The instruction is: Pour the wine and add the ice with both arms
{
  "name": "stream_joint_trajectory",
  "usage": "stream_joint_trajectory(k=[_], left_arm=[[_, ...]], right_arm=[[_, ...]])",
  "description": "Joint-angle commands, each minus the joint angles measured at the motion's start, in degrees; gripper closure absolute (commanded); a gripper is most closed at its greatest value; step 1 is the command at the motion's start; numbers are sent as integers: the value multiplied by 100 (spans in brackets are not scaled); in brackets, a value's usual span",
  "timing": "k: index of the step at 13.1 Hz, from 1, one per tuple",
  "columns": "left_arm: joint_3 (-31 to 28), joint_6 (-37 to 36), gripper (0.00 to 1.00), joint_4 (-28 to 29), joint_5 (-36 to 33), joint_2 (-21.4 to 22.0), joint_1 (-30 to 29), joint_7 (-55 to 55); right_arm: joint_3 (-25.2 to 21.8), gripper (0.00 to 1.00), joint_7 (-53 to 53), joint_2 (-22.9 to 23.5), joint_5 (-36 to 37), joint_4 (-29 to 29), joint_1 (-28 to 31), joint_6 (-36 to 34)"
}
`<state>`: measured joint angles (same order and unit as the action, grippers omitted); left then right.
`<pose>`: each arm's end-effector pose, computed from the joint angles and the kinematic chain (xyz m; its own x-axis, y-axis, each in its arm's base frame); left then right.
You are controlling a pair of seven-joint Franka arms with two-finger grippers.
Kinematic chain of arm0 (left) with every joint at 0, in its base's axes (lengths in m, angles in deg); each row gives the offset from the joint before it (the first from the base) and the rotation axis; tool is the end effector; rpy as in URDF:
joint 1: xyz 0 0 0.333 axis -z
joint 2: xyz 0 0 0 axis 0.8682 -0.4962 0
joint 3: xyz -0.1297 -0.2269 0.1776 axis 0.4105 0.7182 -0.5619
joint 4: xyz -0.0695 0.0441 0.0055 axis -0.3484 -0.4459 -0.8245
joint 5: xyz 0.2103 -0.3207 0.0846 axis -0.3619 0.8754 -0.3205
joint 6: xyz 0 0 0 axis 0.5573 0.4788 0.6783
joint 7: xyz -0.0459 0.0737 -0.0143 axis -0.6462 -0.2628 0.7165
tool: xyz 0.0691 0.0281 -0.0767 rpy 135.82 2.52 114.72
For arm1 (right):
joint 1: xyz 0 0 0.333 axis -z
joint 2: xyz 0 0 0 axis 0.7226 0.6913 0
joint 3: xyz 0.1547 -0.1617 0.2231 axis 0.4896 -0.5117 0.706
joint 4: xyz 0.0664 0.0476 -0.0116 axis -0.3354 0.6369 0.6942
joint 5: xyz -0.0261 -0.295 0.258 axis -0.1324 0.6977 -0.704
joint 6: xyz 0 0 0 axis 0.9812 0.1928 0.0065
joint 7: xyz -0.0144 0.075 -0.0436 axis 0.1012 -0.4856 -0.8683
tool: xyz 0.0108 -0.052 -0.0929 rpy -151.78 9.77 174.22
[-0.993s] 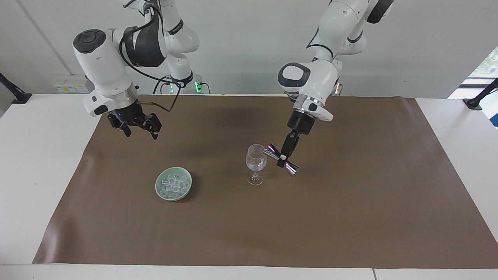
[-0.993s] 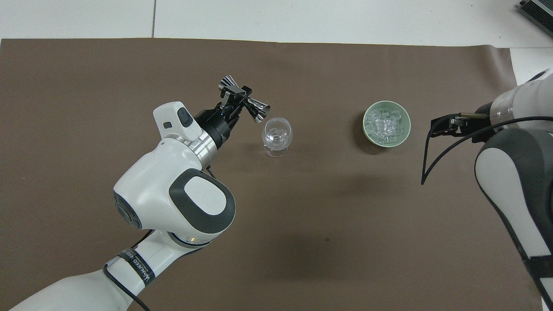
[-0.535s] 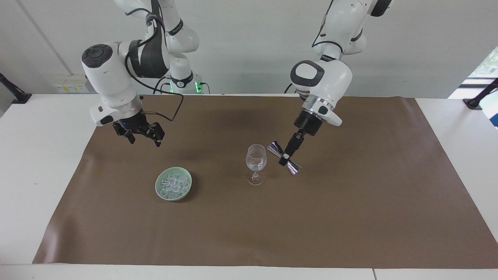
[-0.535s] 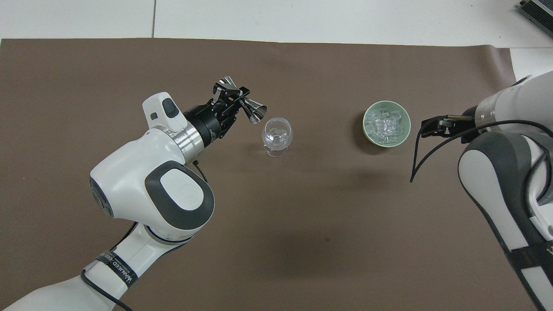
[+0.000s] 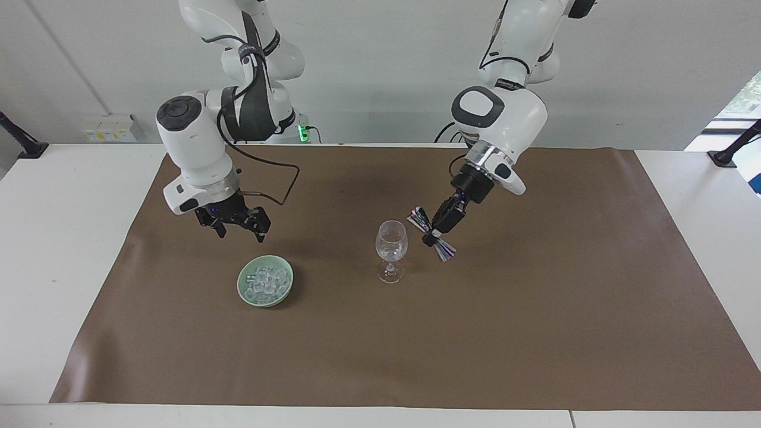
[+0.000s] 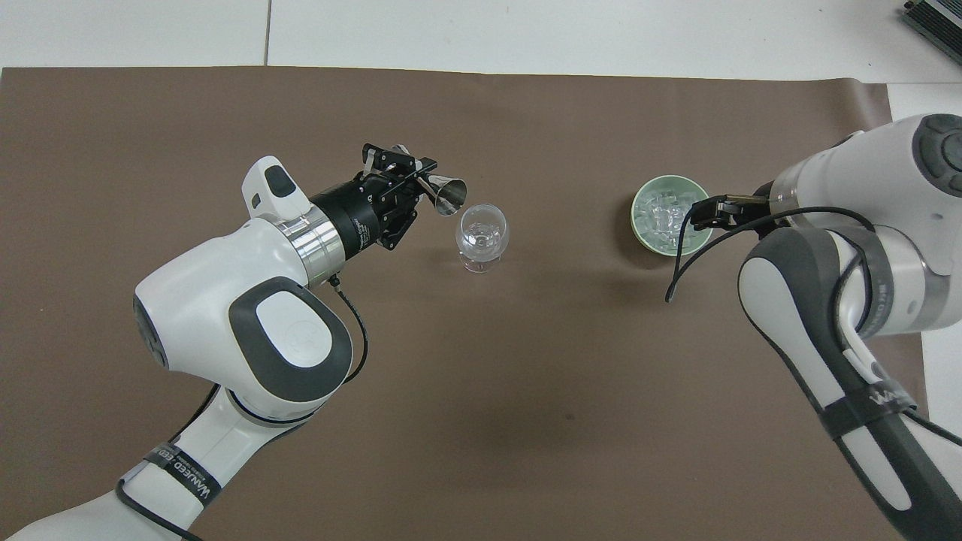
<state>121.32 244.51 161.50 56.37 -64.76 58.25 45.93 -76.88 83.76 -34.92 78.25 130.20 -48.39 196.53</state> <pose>0.5496 -0.2794 0.4647 0.4993 0.7508 -0.4324 0.6821 -0.0330 0.7305 0.6110 0.0401 0.4278 0.9841 -0.1618 0.0735 -0.1605 -0.9867 -0.0239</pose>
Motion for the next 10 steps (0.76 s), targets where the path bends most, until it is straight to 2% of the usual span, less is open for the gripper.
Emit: stream_joint_trajectory(k=[1, 3, 5, 8, 10], left_arm=[[-388, -1028, 100, 188, 40, 463, -81, 605], [-513, -1348, 100, 240, 13, 534, -90, 861], [-871, -2048, 100, 232, -4, 569, -107, 1674], [-1417, -2806, 100, 153, -644, 587, -107, 2941], [-1698, -3131, 100, 100, -769, 587, -107, 3435]], right_arm=[[14, 0, 61, 230, -103, 114, 28, 456], [14, 0, 270, 319, -103, 114, -60, 623], [14, 0, 333, 424, -103, 105, -104, 747], [14, 0, 342, 652, -95, 79, -227, 1001], [14, 0, 298, 819, -59, 88, -236, 1239]])
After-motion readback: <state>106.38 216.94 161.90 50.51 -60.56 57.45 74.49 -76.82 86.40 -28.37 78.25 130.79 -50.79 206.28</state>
